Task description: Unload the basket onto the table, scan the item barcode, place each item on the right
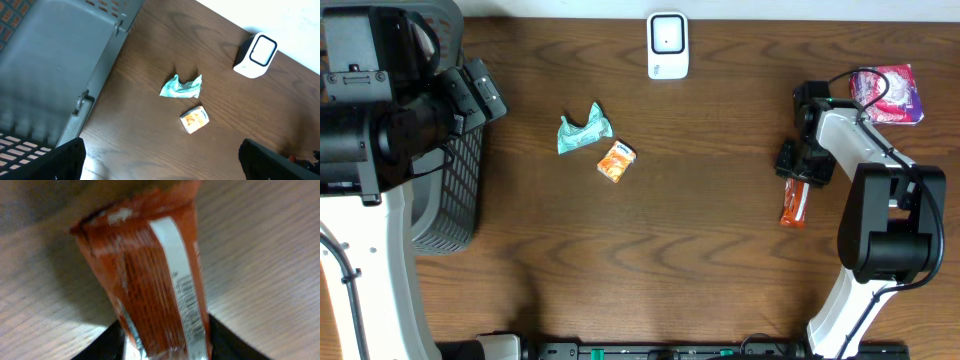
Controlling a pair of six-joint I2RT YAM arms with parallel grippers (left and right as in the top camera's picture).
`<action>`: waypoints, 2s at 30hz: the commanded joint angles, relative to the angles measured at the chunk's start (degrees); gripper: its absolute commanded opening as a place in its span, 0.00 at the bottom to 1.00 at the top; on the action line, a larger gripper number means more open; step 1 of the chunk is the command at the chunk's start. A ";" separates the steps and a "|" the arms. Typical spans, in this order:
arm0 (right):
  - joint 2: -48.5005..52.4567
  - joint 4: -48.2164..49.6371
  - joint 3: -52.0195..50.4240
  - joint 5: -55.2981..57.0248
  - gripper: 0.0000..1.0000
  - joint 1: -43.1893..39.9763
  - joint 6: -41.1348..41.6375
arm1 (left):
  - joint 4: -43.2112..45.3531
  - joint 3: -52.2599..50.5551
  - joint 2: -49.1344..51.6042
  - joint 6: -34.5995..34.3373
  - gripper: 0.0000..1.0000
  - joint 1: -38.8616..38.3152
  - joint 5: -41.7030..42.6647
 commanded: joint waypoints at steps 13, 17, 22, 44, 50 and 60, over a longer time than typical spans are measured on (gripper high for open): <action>7.54 13.00 -2.34 -62.77 0.01 -0.28 -12.46 | 0.02 -0.31 0.22 0.74 0.98 0.20 -0.50; 7.52 13.51 -0.42 -75.87 0.01 -0.28 -12.74 | 0.02 -0.31 0.22 0.74 0.98 0.20 -0.50; 7.54 15.58 -0.20 -81.48 0.01 -0.28 -12.74 | 0.02 -0.31 0.22 0.74 0.98 0.20 -0.48; 3.67 -19.80 22.95 -16.13 0.47 0.94 -8.41 | 0.02 -0.31 0.22 0.74 0.98 0.20 -0.50; 3.37 -27.23 28.89 -1.16 0.70 9.01 -6.03 | 0.02 -0.31 0.22 0.74 0.98 0.20 -0.50; 3.39 -24.55 24.87 -18.32 0.78 9.01 -11.78 | 0.02 -0.31 0.22 0.74 0.98 0.20 -0.48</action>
